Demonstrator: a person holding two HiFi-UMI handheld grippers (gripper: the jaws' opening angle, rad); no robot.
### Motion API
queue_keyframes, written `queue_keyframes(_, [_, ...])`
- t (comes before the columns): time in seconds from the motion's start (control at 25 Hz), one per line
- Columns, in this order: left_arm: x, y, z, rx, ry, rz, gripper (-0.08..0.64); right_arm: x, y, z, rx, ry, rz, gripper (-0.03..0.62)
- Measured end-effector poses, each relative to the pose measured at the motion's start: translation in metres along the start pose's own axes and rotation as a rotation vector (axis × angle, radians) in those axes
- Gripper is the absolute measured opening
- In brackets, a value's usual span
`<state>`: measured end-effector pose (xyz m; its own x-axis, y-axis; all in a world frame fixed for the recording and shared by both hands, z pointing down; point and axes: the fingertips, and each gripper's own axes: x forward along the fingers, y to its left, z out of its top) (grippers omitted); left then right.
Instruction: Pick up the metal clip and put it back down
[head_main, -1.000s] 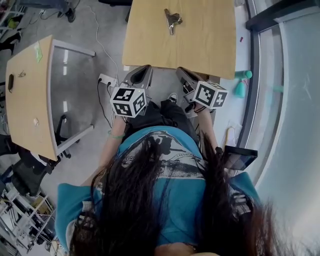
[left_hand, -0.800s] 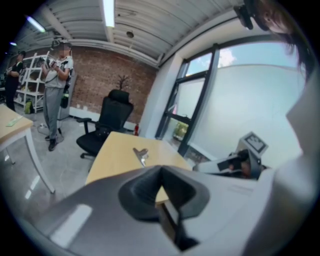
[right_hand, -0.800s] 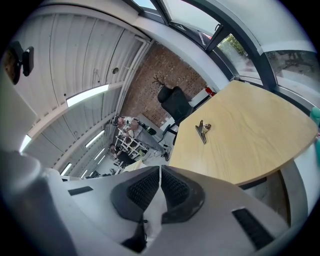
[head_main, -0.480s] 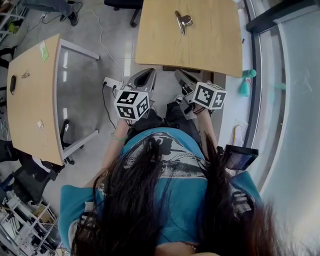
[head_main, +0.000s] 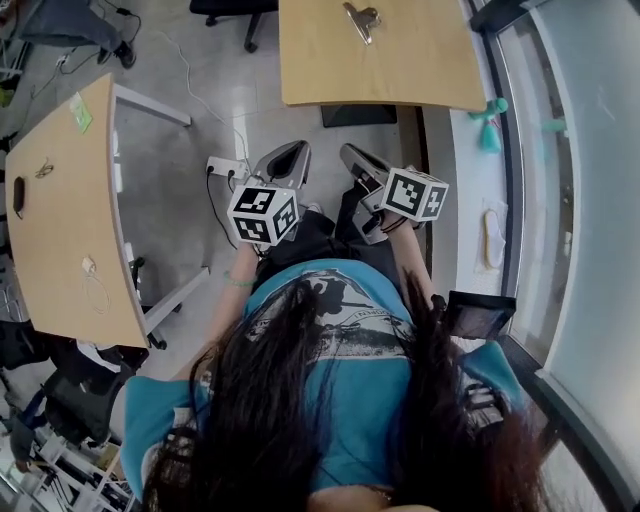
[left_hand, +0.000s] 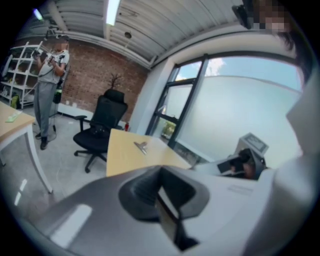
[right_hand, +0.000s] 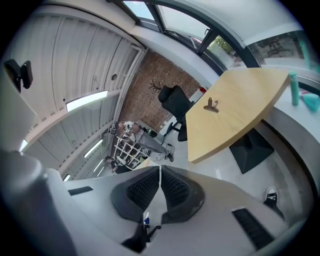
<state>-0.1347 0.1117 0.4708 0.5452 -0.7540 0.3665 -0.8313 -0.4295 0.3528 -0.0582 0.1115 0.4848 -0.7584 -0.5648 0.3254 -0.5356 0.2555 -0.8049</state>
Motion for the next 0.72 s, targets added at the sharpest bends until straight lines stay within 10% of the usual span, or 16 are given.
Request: queue_keyframes(0.72, [-0.032,-0.061,-0.026,-0.009,-0.002,-0.114,0.003,-0.072,0.017,-0.043,-0.017,-0.052,-0.074,0.021])
